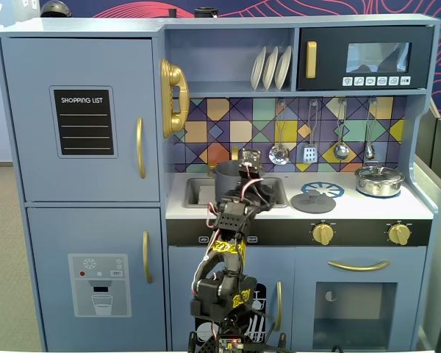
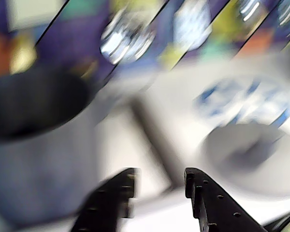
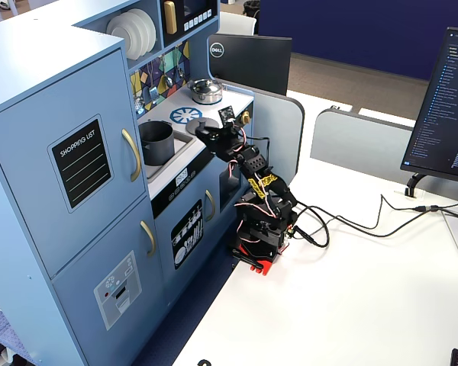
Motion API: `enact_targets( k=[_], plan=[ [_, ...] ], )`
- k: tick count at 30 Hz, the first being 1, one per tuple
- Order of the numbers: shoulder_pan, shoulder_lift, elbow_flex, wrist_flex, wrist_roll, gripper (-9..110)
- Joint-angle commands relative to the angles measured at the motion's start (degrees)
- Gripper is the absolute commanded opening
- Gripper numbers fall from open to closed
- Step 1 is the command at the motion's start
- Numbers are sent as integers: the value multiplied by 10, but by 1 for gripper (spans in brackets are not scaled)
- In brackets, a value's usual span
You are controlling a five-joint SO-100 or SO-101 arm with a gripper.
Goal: Pick up the lid from the counter and put it on the gray recipient
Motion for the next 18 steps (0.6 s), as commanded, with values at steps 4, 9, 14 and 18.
enact_targets(
  k=[4,9,14,18],
  plan=[
    [75,-29,85,-224,-3,23],
    [111,-126,95,-339,-2,30],
    [128,-215,61,-386,1,30],
    [142,-286,17,-395,5,30]
  ],
)
